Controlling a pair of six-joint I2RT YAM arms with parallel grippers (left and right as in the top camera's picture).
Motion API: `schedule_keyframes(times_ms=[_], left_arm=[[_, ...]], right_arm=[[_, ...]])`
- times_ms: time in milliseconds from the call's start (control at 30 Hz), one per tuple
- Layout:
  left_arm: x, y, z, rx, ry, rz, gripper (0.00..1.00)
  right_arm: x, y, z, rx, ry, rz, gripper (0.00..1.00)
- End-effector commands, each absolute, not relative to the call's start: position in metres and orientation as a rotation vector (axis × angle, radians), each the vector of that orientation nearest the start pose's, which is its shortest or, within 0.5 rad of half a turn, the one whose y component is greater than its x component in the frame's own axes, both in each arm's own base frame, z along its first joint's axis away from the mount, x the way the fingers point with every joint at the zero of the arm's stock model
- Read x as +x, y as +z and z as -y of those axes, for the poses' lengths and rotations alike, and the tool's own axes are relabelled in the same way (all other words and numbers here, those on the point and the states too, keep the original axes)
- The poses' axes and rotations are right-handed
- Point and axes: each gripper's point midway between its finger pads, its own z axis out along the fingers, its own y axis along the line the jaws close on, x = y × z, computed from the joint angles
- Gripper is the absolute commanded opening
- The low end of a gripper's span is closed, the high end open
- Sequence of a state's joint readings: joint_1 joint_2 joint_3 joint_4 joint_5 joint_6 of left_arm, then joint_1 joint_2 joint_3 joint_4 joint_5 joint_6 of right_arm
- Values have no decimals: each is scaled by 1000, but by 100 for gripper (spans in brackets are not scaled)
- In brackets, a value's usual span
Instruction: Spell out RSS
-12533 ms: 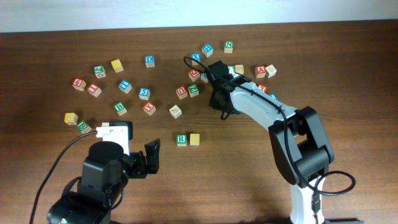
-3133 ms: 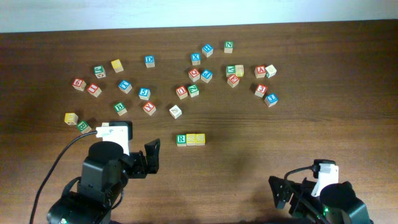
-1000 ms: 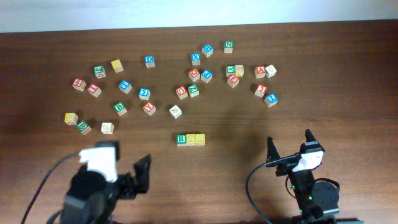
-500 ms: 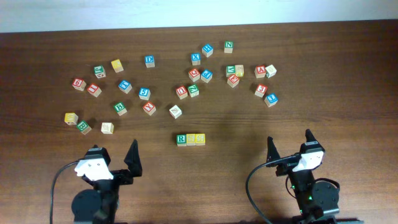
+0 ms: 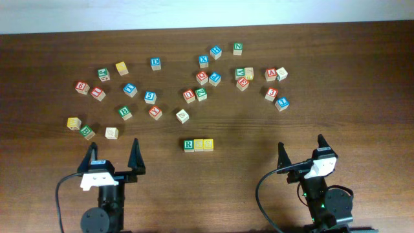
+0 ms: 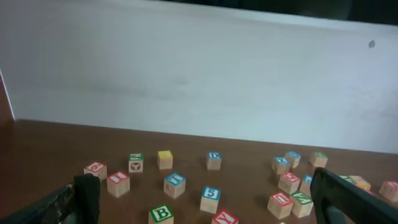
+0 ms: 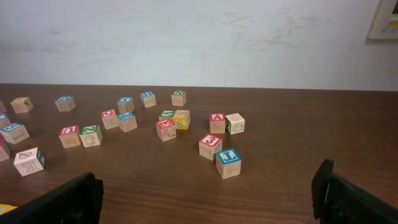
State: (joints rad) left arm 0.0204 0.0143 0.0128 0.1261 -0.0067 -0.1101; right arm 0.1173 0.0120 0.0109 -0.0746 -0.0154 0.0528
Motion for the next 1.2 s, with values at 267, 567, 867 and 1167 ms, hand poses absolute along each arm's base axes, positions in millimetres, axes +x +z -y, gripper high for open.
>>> schedule_keyframes(times_ms=[267,567,867,1167], left_arm=[[246,156,-7,-5,41,-1651,99],[246,156,-7,-5,41,-1652,99],[246,156,-7,-5,41,-1652,99],[246,156,-7,-5,41,-1652,99]], right_arm=[[244,156,-28,-46,135,-1649,98],[244,156,-28,-46,135,-1649,98],[244,156,-28,-46,135,-1649,98],[244,156,-28,-46,135,-1649,98]])
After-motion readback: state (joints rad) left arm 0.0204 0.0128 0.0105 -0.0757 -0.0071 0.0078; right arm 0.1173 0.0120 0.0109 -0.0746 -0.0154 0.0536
